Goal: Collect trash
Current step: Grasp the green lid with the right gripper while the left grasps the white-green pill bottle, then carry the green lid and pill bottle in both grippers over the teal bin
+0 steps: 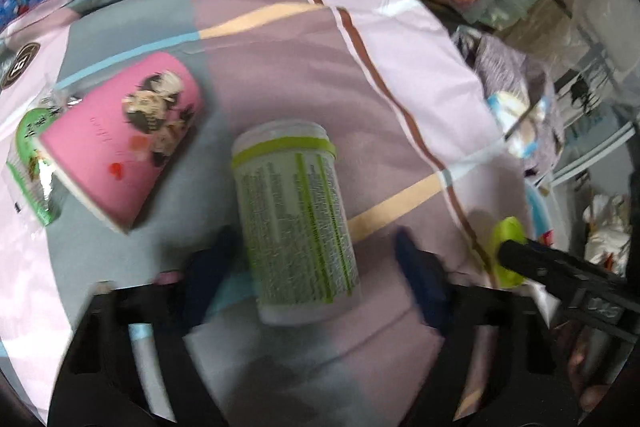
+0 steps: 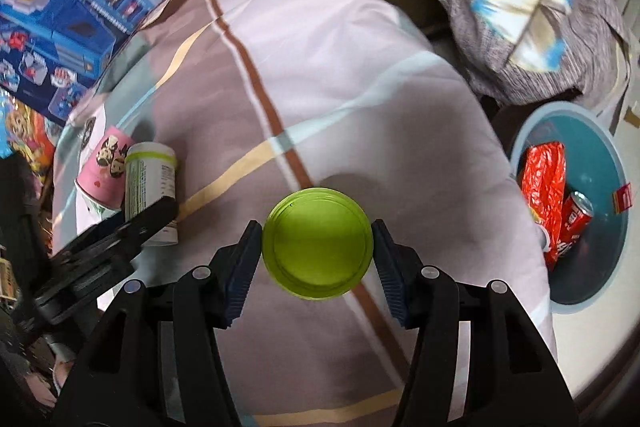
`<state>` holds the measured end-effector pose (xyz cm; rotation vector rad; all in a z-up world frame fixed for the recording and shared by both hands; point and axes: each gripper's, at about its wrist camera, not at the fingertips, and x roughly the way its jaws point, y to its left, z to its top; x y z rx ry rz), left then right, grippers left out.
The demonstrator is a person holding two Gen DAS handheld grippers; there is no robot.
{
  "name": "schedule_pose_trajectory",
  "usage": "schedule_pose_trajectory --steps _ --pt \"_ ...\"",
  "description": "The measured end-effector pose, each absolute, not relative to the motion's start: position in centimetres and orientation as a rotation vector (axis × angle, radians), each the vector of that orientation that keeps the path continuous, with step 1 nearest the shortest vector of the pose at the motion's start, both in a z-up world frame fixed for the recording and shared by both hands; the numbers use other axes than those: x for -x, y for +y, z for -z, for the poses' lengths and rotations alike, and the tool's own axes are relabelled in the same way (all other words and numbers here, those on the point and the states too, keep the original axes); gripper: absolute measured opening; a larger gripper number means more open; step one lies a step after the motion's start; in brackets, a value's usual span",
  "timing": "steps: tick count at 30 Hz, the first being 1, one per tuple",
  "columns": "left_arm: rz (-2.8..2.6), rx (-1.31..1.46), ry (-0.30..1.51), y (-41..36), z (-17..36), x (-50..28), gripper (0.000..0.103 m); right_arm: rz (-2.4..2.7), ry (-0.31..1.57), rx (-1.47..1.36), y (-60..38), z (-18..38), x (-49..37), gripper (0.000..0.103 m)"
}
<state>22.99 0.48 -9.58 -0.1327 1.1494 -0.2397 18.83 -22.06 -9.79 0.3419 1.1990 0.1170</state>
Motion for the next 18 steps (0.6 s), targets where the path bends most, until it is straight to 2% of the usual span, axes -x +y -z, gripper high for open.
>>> schedule_pose_trajectory --steps 1,2,8,18 --pt "0.230 0.121 1.156 0.3 9.8 -23.0 0.053 -0.120 1.196 -0.356 -22.7 9.8 -18.7 0.053" --pt "0.230 0.118 1.160 0.1 10.0 -23.0 0.052 -0.123 1.191 -0.373 -23.3 9.8 -18.6 0.053" --pt "0.245 0.027 1.137 -2.7 8.7 -21.7 0.051 -0.117 1.152 -0.476 -27.4 9.3 -17.9 0.053" --pt "0.445 -0.122 1.104 -13.6 5.8 -19.3 0.051 -0.030 1.057 -0.610 -36.1 8.6 -14.6 0.053"
